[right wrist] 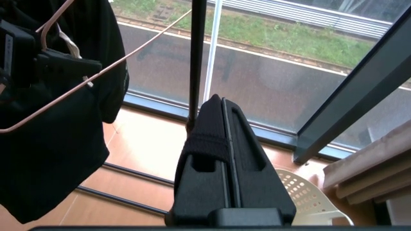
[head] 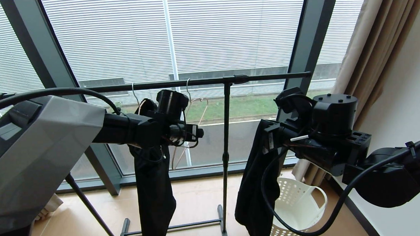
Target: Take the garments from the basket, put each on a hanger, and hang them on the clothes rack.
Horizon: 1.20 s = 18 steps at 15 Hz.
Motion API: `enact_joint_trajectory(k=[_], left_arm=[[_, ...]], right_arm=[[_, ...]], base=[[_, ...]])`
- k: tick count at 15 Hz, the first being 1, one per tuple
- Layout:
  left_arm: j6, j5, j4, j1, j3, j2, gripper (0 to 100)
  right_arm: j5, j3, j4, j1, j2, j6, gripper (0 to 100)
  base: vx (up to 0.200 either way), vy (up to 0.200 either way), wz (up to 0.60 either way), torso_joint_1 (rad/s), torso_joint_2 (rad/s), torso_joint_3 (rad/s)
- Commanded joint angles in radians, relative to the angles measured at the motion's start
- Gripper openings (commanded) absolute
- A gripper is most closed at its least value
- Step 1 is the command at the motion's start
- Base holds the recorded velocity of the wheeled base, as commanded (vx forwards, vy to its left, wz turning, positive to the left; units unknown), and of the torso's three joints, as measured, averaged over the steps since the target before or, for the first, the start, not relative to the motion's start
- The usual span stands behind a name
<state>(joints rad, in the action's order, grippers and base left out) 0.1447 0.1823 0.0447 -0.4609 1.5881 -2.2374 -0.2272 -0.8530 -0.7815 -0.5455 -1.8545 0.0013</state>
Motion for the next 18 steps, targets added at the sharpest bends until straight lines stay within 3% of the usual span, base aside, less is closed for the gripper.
enact_joint_trajectory(k=[1, 6, 7, 18], left_arm=[[0.000, 0.000, 0.000, 0.002, 0.012, -0.019, 100], [0.001, 0.000, 0.000, 0.004, 0.024, -0.031, 100], [0.001, 0.000, 0.000, 0.004, 0.024, -0.031, 0], [0.003, 0.002, 0.000, 0.001, 0.016, 0.018, 0]], right_arm=[[0.000, 0.000, -0.001, -0.001, -0.002, 0.000, 0], [0.000, 0.000, -0.001, -0.001, -0.002, 0.000, 0], [0.000, 0.000, -0.001, -0.001, -0.002, 0.000, 0], [0.000, 0.003, -0.001, -0.001, 0.003, -0.001, 0]], base=[[0.000, 0.000, 0.00, 0.000, 0.00, 0.000], [0.000, 0.000, 0.00, 0.000, 0.00, 0.000], [0.000, 0.000, 0.00, 0.000, 0.00, 0.000], [0.000, 0.000, 0.00, 0.000, 0.00, 0.000]])
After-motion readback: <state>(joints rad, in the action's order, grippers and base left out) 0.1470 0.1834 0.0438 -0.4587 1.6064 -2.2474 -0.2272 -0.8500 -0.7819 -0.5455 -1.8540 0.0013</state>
